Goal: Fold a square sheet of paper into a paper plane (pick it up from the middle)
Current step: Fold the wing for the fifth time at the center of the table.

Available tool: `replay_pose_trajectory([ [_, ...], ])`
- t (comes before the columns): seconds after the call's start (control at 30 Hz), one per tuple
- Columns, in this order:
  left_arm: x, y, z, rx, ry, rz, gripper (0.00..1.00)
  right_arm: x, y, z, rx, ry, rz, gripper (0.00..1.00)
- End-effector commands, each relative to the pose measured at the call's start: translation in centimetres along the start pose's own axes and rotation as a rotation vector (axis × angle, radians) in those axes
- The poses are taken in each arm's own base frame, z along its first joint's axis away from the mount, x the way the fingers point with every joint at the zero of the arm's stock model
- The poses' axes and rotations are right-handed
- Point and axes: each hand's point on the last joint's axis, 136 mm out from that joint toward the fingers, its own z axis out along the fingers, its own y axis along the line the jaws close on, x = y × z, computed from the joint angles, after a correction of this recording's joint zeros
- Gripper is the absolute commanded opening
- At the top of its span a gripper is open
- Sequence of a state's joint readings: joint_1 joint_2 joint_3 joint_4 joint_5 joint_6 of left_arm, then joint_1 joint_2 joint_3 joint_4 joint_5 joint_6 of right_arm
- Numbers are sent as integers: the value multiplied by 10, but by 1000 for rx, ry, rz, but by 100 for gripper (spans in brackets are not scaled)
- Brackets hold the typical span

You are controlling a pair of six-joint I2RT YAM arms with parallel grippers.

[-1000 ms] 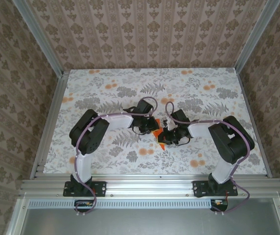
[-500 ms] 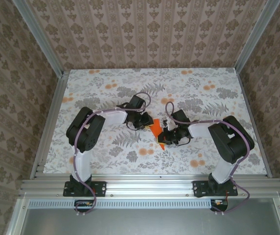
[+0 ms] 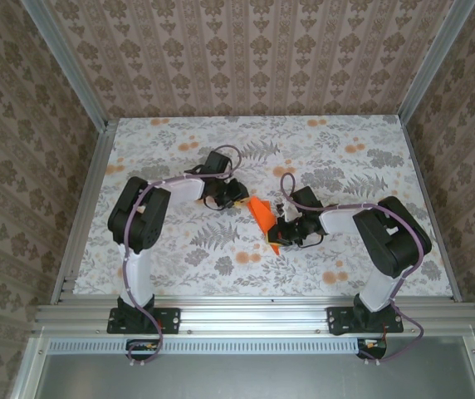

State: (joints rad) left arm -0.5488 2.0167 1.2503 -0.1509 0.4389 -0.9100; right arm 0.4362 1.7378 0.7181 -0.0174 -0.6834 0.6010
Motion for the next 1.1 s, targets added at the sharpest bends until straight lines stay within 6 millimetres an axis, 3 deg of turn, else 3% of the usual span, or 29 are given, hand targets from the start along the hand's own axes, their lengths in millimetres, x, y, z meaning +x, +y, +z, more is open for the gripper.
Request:
replay_pose_trajectory([
  [0.0, -3, -14, -17, 23, -16, 39, 27, 42, -46, 10, 140, 132, 125, 1],
  [0.23, 15, -46, -46, 73, -53, 92, 27, 39, -43, 10, 134, 124, 118, 1],
  [0.37, 44, -73, -34, 101, -4, 171, 26, 38, -44, 10, 135, 121, 114, 1],
  [0.47, 59, -80, -16, 97, 33, 202, 25, 38, -44, 11, 135, 120, 114, 2],
  [0.57, 65, -78, 2, 109, 60, 187, 24, 39, -45, 12, 134, 120, 117, 2],
  [0.77, 61, -56, 18, 67, 63, 169, 24, 42, -51, 15, 140, 129, 126, 2],
  [1.07, 32, -25, 29, 62, 44, 164, 26, 46, -50, 12, 133, 132, 127, 2],
])
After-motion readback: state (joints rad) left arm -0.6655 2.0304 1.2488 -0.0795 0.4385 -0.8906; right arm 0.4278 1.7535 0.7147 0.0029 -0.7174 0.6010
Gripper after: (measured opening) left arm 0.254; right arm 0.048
